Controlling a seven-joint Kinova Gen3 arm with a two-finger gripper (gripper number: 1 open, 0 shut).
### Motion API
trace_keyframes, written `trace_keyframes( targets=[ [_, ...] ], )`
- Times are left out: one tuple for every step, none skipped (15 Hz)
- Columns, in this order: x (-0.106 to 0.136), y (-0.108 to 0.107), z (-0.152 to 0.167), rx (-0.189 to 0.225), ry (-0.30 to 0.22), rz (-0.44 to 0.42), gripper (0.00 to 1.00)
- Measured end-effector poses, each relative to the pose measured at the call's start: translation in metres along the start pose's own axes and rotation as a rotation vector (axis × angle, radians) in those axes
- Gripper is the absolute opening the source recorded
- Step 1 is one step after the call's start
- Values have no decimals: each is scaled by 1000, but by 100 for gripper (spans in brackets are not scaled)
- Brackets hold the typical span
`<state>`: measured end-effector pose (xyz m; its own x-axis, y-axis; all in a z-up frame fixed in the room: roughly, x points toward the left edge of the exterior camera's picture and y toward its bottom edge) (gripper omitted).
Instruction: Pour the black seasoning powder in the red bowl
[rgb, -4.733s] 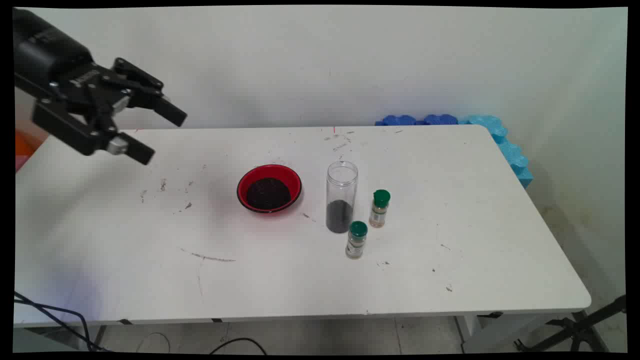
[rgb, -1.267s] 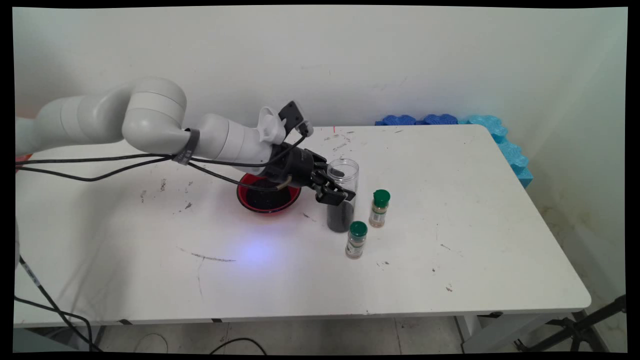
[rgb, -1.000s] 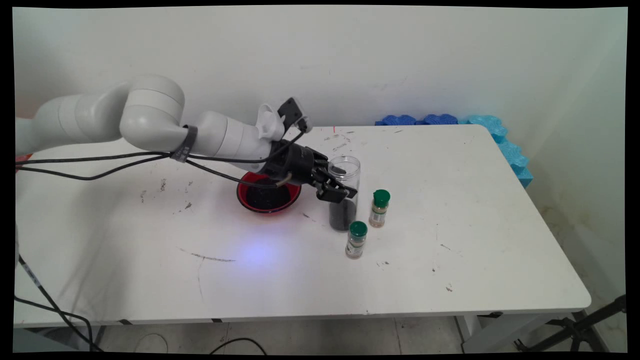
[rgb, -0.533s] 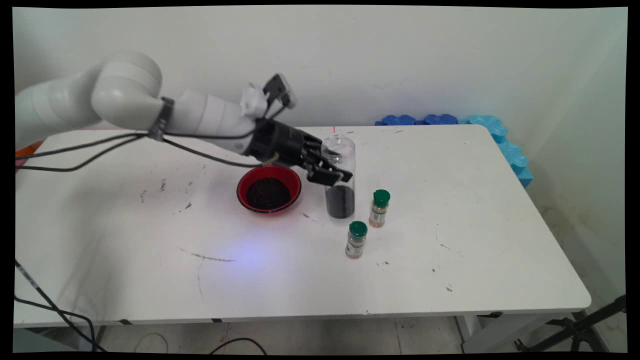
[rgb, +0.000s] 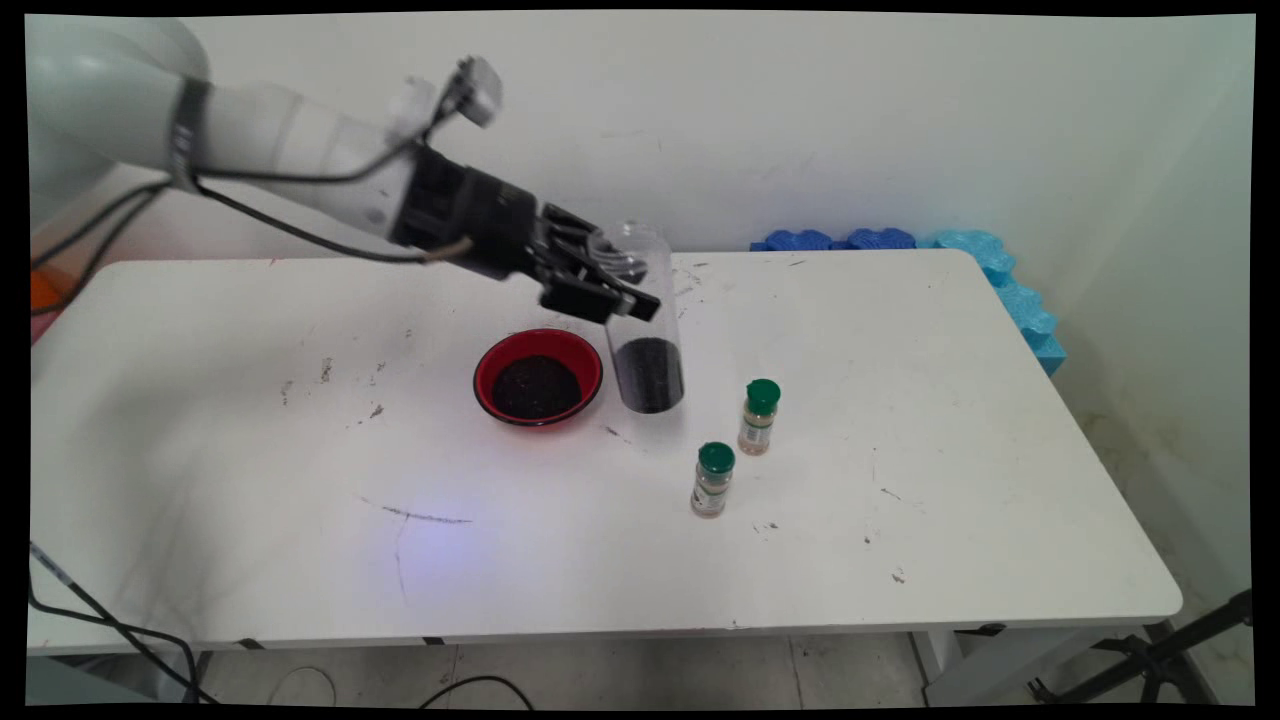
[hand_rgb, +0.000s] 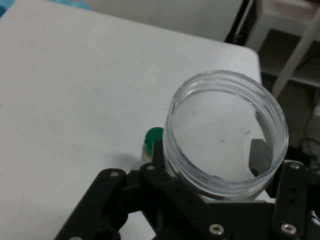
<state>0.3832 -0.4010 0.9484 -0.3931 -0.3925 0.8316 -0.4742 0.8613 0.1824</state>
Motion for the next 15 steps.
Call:
trace_keyframes(
  targets=[
    [3, 1, -11, -14, 3, -5, 0],
    [6, 2, -20, -25, 4, -12, 0],
    [8, 2, -26, -32, 4, -17, 0],
    [10, 3, -36, -42, 3, -26, 0],
    [12, 4, -46, -54, -1, -37, 0],
    [14, 5, -56, -65, -5, -49, 0],
    [15, 6, -66, -77, -13, -65, 0],
    [15, 7, -74, -87, -21, -81, 0],
    [15, 7, -79, -93, -27, -94, 0],
    [14, 8, -86, -102, -37, -116, 0],
    [14, 9, -93, -113, -46, -143, 0],
    [14, 9, -98, -122, -52, -165, 0],
    [14, 10, -103, -134, -55, -188, 0],
    [14, 10, -105, -142, -55, -202, 0],
    [15, 10, -108, -153, -56, -221, 0]
  ],
)
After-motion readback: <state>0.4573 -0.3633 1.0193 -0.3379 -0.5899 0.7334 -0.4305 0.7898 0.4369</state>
